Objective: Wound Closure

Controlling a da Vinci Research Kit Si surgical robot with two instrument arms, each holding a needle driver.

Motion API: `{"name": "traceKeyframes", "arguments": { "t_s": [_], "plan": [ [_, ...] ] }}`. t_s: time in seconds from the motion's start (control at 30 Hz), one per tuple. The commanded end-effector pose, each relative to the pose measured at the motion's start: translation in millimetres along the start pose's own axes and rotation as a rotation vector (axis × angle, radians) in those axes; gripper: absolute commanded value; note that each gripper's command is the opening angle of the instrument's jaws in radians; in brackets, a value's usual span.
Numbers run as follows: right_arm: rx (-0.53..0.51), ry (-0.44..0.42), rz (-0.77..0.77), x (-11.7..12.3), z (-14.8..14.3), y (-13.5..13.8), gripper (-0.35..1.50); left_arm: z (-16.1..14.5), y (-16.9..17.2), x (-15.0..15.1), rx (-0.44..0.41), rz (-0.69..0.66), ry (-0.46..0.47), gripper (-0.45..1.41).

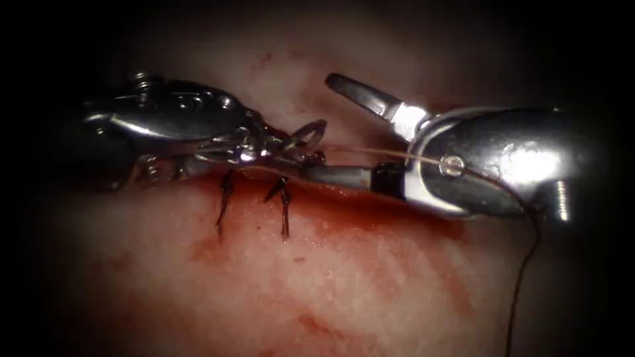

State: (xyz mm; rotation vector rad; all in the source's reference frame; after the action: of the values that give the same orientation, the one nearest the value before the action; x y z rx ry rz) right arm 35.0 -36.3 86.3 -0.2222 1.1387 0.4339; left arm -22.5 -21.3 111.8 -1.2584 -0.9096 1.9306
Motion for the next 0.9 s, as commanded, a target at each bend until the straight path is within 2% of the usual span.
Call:
{"name": "traceKeyframes", "arguments": {
  "t_s": [0.03, 0.37, 0.57, 0.7, 0.8, 0.87, 0.9],
  "plan": [
    [-0.033, 0.013, 0.019, 0.2, 1.0, -0.7, 1.26, 0.7, -0.3, -0.1, -0.002, -0.003, 0.009, -0.45],
    [-0.133, 0.014, 0.047, 0.7, 1.6, -1.5, 1.25, 0.9, -0.3, -0.2, 0.001, -0.023, 0.043, -0.45],
    [-0.166, 0.008, 0.040, 0.4, 1.5, -1.5, 1.08, 0.9, 0.0, -0.3, 0.003, -0.024, 0.043, -0.45],
    [-0.154, 0.016, 0.034, 0.2, 1.5, -1.5, 0.86, 0.9, 0.1, -0.2, 0.004, -0.025, 0.044, -0.45],
    [-0.148, 0.020, 0.027, 0.1, 1.5, -1.5, 0.54, 0.9, 0.3, -0.2, 0.004, -0.026, 0.044, -0.45],
    [-0.149, 0.020, 0.015, -0.1, 1.6, -1.5, 0.41, 0.8, 0.5, -0.2, 0.005, -0.026, 0.044, -0.45],
    [-0.146, 0.015, 0.007, -0.2, 1.6, -1.6, 0.19, 0.8, 0.6, -0.2, 0.005, -0.026, 0.044, -0.45]
  ]
}}
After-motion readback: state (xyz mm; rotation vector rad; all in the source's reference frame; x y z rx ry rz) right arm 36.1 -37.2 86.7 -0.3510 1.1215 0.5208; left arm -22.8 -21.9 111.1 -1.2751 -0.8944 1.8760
